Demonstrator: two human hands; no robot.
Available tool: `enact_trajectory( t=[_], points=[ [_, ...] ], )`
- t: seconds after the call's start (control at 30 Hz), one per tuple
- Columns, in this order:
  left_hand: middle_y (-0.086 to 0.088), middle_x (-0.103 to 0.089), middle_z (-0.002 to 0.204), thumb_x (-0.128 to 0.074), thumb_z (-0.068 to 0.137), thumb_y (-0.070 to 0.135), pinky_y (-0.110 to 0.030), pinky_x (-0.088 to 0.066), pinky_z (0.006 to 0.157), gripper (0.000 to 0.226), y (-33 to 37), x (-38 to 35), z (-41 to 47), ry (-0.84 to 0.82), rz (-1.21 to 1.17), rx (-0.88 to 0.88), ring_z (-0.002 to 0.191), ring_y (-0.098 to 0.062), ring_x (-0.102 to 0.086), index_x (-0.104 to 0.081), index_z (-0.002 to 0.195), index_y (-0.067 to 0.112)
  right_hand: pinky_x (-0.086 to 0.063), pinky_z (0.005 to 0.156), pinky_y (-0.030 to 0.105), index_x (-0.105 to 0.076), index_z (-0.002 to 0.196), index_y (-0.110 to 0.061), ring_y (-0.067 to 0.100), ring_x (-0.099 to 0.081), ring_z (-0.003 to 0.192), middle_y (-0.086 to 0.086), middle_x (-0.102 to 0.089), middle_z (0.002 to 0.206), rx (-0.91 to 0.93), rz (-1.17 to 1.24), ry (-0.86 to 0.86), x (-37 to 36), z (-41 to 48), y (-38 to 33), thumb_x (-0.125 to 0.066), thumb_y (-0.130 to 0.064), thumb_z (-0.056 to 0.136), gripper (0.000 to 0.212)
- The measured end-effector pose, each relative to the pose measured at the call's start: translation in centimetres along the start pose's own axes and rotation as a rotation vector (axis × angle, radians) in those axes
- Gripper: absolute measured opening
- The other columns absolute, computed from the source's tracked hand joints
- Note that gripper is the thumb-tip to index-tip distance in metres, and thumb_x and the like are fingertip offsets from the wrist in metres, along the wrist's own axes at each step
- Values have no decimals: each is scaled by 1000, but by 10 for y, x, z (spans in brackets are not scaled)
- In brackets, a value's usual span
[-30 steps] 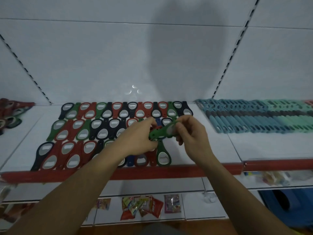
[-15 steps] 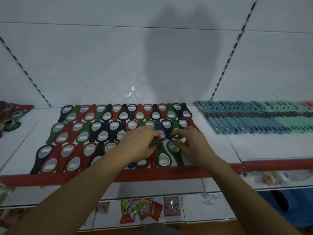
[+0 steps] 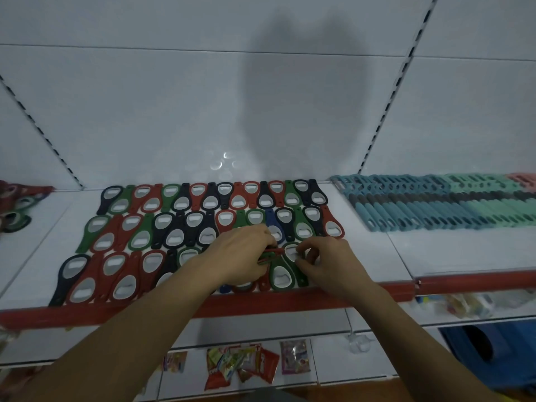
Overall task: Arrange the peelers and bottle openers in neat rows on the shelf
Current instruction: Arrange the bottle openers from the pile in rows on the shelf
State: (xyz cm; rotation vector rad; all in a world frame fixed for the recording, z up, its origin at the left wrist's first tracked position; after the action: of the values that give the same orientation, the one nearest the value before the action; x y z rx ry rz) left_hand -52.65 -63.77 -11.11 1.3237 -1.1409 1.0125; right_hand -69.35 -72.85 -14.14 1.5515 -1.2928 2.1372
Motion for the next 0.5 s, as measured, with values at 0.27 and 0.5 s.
enact_trajectory(
  t=[0.27,0.5],
  points=[
    [7,-62,105,-69,89,33,-38,-56,78,24,-10,9,2,129,-175,43,96,-16,-62,-67,112,25,-41,55,7,-71,104,-28,-3,-62,63,-16,-65,68,2,86,125,3,-2,-6,-71,-36,91,15],
    [10,-70,80,-79,83,31,-20,-54,60,17,-1,26,16,180,-695,95,72,-3,-70,-68,97,30,-51,59,16,-71,105,-21,7,-67,71,0,-73,88,171,823,135,24,19,-40,-68,-16,96,11]
  ],
)
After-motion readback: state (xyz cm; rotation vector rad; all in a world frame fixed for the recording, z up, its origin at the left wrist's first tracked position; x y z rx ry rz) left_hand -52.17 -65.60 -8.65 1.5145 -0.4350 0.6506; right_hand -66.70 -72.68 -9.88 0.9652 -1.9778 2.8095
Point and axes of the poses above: each hand's wrist, its own z-axis towards the middle knuckle, its own x-axis out of the back of the hand, y = z × x, the point moved 4 cm from there along z, towards the middle knuckle
